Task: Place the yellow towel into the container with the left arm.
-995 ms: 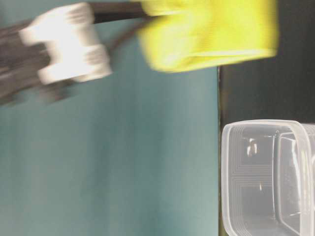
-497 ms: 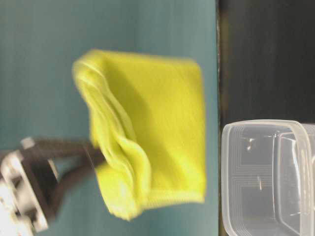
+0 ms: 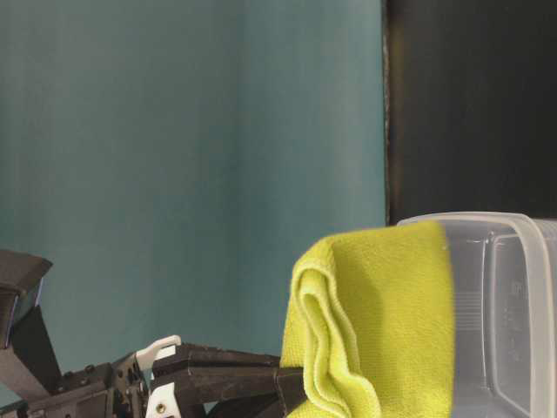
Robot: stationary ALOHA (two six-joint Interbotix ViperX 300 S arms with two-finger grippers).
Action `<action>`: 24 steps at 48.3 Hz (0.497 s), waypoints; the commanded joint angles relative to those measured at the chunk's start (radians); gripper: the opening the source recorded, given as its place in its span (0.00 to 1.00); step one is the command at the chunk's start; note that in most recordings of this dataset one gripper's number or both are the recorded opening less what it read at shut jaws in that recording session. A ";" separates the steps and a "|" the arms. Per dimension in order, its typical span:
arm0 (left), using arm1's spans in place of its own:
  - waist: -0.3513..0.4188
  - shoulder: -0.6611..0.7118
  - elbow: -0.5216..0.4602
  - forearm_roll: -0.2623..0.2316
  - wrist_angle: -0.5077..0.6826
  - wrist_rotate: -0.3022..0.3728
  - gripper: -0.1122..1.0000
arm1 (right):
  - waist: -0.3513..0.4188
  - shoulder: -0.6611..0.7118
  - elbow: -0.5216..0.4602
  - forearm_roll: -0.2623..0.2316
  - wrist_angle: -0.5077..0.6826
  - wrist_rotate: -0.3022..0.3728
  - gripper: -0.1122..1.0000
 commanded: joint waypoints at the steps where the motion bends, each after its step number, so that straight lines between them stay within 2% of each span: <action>1: -0.003 -0.017 -0.005 0.003 -0.017 0.000 0.15 | -0.003 0.006 -0.008 0.002 -0.011 0.002 0.76; 17: 0.023 -0.006 0.006 0.003 -0.041 -0.005 0.17 | -0.003 0.006 -0.006 0.002 -0.003 0.000 0.76; 19: 0.023 -0.003 0.006 0.003 -0.041 -0.005 0.22 | -0.003 0.005 -0.006 0.003 -0.003 0.000 0.76; 24: 0.018 0.006 0.011 0.003 -0.041 -0.002 0.51 | -0.003 0.005 -0.006 0.002 -0.003 0.000 0.76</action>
